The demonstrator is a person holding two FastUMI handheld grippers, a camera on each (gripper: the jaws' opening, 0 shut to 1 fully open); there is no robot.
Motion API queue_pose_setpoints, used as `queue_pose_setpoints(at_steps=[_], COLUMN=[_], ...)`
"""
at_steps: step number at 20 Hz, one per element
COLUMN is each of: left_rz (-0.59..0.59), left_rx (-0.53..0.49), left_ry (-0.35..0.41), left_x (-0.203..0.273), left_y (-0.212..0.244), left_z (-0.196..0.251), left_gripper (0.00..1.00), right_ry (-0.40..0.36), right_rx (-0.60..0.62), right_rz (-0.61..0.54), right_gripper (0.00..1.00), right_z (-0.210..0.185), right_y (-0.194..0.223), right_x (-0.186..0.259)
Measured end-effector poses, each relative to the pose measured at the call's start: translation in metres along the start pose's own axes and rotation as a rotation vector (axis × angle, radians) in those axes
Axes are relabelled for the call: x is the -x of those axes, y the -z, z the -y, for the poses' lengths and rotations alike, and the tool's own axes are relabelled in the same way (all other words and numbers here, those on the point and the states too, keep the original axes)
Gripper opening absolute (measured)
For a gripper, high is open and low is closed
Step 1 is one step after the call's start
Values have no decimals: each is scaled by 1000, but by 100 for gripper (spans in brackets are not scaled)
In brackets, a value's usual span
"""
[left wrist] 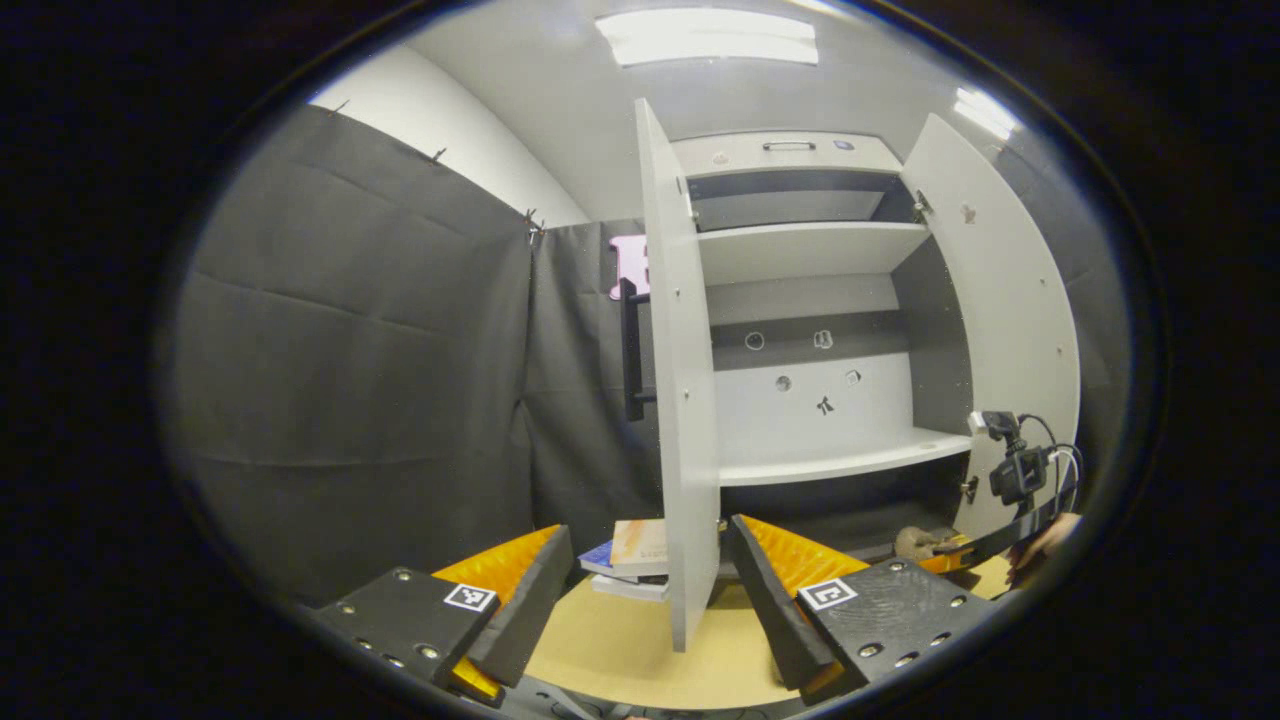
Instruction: Grab one shoe with the right hand and put it into the shoe cabinet, grab the other shoe with the left hand and put it into the shoe cabinet; then close the right door with the right hand and the left door with the left hand.
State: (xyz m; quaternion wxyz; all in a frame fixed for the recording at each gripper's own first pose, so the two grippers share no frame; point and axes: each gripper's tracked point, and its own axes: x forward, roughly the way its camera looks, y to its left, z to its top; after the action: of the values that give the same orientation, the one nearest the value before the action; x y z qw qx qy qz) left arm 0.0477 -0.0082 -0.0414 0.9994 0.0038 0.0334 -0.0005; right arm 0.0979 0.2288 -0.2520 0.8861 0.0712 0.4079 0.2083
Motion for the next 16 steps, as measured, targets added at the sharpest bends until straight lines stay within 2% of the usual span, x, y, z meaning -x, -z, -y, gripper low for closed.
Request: queue_pose_setpoints(at_steps=[1,2,3,9,15,16], left_rz=[3,8,12,22,12,12], left_rx=[-2,-4,-7,12,23,21], left_ry=[7,16,23,50,66,65], left_x=[-1,-2,-3,-15,-32,-33], left_y=[-1,-2,-2,-5,1,2], left_z=[1,2,3,7,14,13], left_gripper=[99,94,99,99,99,93], right_ry=[-2,-3,-5,-22,-22,-23], right_rx=[0,3,7,35,72,76], right_rz=[16,34,52,163,260,273], right_gripper=[0,2,2,1,1,0], right_z=[-2,-4,-6,-16,-19,-19], right_y=[-7,-14,-24,-84,-155,-167], right_x=[6,12,17,47,55,54])
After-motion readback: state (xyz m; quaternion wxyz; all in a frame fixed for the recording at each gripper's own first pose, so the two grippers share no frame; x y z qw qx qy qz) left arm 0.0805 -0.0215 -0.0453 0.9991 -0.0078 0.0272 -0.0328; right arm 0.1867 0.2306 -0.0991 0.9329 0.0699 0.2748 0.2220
